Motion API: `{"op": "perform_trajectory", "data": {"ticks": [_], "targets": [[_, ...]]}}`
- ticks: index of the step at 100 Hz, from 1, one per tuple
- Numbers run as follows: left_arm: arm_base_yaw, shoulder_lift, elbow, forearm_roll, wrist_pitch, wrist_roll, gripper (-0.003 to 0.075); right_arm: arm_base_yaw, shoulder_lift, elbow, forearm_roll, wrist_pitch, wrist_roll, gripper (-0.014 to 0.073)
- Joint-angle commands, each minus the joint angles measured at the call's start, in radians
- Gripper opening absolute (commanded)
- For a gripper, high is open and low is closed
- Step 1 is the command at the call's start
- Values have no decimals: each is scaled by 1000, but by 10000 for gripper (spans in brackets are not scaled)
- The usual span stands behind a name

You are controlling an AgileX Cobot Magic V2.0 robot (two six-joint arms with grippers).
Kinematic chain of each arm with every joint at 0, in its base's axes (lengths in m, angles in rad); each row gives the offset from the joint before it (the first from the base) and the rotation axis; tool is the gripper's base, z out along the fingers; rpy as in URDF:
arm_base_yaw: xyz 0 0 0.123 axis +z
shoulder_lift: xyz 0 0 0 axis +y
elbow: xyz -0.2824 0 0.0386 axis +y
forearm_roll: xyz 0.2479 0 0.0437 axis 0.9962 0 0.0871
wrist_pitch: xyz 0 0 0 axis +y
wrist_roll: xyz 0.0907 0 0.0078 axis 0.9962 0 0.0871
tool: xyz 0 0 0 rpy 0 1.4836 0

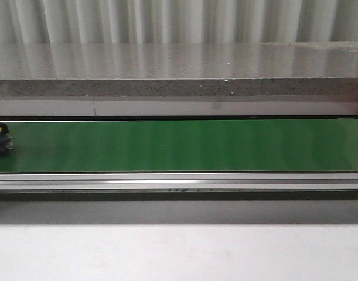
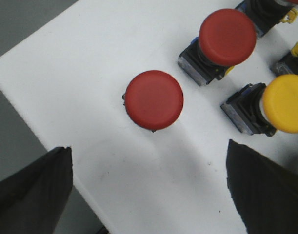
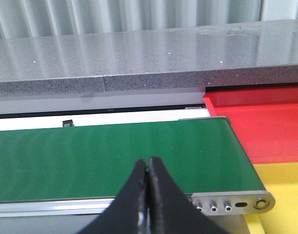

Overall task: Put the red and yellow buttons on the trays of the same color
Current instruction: 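Move the left gripper to a red button and grasp it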

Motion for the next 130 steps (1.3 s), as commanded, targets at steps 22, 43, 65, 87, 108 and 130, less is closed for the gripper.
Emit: {"op": "perform_trajectory", "data": {"ticks": [22,43,65,87,108,130], "targets": [[2,134,-44,4,-102,-14,599,0,-14,1,-11,-82,-4,-67],[2,205,-86,0,-128,-14,598,0,-14,1,-11,-82,-4,-67],[2,255,-105,0,-177,-14,598,0,-14,1,-11,-82,-4,-67],[2,264,-105,0,-224,-15,545,0,-14,1,-11,-82,-4,-67],[2,264,-105,0,-227,-15,389,0,-14,1,-11,-82,-4,-67],[2,264,-105,-4,-212,-18,164,0,-14,1,-11,-82,-4,-67]]}}
